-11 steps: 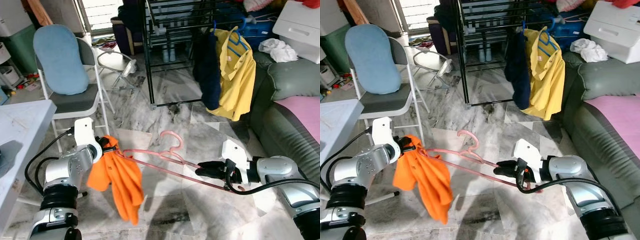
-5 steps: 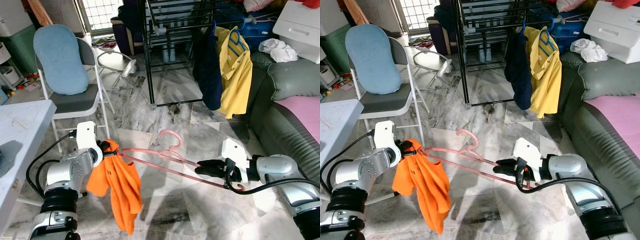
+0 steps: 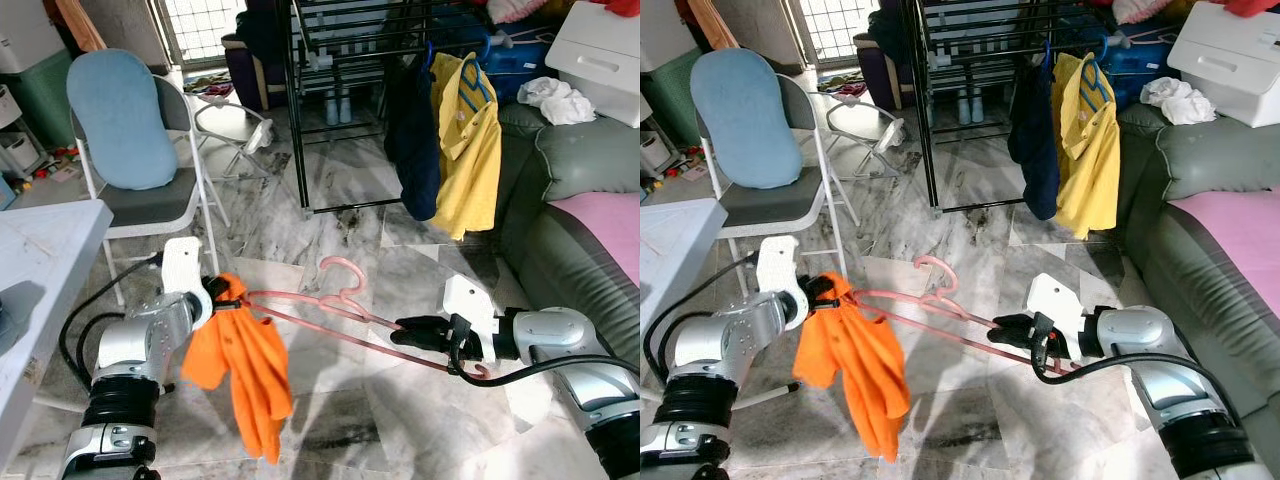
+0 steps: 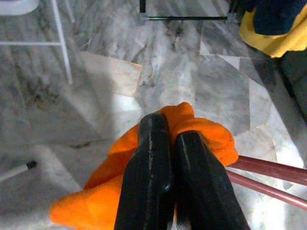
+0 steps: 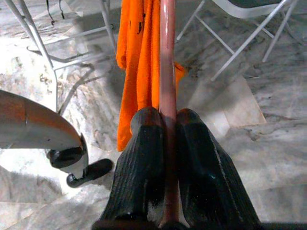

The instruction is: Hang hanger

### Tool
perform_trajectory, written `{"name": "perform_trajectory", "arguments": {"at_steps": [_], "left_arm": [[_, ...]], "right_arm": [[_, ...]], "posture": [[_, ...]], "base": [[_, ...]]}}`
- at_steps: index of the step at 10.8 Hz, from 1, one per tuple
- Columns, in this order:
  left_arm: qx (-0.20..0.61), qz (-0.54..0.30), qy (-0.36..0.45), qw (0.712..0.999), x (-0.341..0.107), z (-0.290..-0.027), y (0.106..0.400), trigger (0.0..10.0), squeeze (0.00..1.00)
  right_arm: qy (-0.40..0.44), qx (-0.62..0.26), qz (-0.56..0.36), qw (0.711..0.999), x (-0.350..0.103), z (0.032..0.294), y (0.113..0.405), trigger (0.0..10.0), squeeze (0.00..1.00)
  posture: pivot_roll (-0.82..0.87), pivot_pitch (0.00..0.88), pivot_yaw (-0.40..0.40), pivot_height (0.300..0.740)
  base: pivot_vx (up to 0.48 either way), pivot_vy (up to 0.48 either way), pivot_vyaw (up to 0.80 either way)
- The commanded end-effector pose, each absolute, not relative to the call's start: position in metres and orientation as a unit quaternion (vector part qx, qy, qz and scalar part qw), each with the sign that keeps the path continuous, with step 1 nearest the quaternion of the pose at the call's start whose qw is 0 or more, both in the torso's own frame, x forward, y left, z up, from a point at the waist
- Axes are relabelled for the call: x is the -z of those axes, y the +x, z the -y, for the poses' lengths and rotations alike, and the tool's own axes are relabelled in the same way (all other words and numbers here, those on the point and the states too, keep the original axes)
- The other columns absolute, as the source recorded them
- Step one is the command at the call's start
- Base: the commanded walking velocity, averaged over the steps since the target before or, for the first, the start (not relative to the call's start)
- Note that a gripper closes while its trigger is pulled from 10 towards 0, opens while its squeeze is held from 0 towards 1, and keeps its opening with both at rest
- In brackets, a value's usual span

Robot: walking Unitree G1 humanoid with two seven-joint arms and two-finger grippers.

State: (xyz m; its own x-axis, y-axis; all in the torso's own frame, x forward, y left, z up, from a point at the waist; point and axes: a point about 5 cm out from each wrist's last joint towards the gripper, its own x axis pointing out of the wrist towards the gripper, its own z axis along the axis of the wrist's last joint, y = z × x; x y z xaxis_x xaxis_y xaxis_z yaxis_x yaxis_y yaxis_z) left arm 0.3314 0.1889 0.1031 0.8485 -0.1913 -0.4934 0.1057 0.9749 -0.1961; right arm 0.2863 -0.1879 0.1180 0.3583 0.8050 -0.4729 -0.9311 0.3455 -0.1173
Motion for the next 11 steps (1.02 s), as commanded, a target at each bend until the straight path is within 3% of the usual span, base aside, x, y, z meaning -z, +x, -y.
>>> {"name": "perform_trajectory", "arguments": {"at_steps": [1,7,9,11], "left_arm": [[0.091,-0.251,-0.066,0.961,-0.112,-0.191,0.331,10.0,0.00],[0.271,-0.170,-0.065,0.945,-0.151,-0.152,0.318,10.0,0.00],[0.246,-0.121,-0.082,0.958,-0.172,-0.165,0.325,10.0,0.00],[0.146,-0.097,-0.090,0.980,-0.175,-0.197,0.335,10.0,0.00]], "right_arm": [[-0.194,-0.541,-0.154,0.804,-0.123,0.185,0.291,10.0,0.00],[-0.181,-0.538,-0.152,0.809,-0.115,0.178,0.294,10.0,0.00],[-0.161,-0.531,-0.165,0.816,-0.107,0.179,0.293,10.0,0.00],[-0.074,-0.460,-0.189,0.865,-0.097,0.193,0.303,10.0,0.00]], "posture": [[-0.05,0.029,0.091,0.740],[-0.04,0.023,0.084,0.740],[-0.03,0.024,0.081,0.740],[-0.03,0.029,0.080,0.740]], "base": [[0.000,0.000,0.00],[0.000,0.000,0.00],[0.000,0.000,0.00],[0.000,0.000,0.00]]}}
